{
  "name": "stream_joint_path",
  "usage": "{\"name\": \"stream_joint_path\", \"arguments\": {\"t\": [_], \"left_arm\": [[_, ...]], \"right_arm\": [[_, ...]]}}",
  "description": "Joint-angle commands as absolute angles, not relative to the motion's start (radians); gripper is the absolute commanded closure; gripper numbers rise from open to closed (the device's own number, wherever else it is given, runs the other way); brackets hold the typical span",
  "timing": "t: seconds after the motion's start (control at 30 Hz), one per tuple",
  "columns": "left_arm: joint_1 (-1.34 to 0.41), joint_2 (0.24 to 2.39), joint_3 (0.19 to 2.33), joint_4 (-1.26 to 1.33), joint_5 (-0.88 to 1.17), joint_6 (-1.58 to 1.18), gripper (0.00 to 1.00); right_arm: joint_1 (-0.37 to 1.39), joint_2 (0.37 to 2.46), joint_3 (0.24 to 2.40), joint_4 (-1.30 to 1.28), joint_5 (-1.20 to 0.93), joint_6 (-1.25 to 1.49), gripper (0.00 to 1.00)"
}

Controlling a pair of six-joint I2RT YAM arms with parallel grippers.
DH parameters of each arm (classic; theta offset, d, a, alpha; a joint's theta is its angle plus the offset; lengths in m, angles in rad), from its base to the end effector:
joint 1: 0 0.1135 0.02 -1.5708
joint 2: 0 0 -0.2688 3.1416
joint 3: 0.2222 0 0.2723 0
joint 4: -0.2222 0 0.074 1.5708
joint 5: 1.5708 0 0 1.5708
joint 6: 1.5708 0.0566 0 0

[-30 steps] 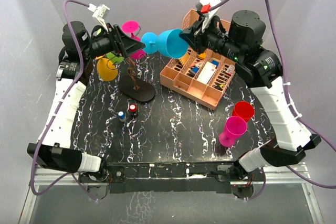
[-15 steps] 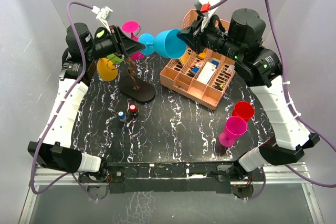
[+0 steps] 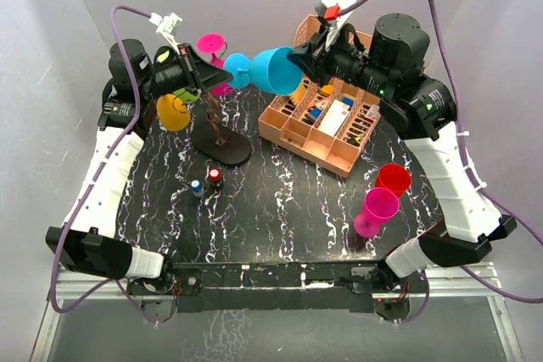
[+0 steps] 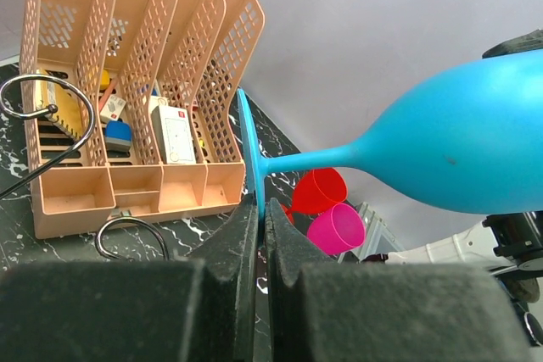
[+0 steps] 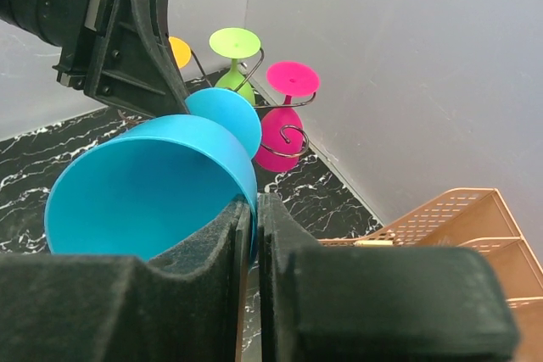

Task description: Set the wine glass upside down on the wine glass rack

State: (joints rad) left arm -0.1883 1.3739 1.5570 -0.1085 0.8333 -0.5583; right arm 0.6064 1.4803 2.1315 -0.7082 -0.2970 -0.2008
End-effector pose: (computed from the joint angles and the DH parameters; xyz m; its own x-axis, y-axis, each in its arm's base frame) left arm 0.3157 -0.1028 0.4928 -0.3887 -0.2886 -0.8750 0.7605 0.4357 -0.4815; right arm 0.2358 0.1837 0.5826 0.1107 -0.1553 -0.9816 -0.7786 0.6003 -0.1828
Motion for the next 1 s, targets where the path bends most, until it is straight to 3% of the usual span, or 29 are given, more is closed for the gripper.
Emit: {"name": "stream_joint_path", "arguments": {"t": [0.0, 0.3, 0.37, 0.7, 0.97], "left_arm": [[-0.188, 1.339, 1.559, -0.072, 0.868, -0.554, 1.0], [-0.158, 1.302, 1.651, -0.253, 0.773, -0.345, 1.0], [-0.158, 1.299, 1.694, -0.335, 0.713, -0.217, 1.0], [-0.176, 1.236, 1.825, -0.722, 0.491, 0.375, 1.0], [-0.207, 1.205, 1.799, -0.825, 0.317, 0.68, 1.0]], "right_arm": [[0.606, 1.442, 2.126, -0.664, -0.295, -0.211, 0.81], [0.568, 1.368, 2.039, -0.677, -0.287, -0.251, 0.35], [0.551, 1.351, 2.03, -0.683, -0.286, -0.259, 0.3], [0.472, 1.294, 2.013, -0.71, -0.239, -0.305, 0.25], [0.387, 1.297, 1.97, -0.698, -0.305, -0.295, 0.24]]}}
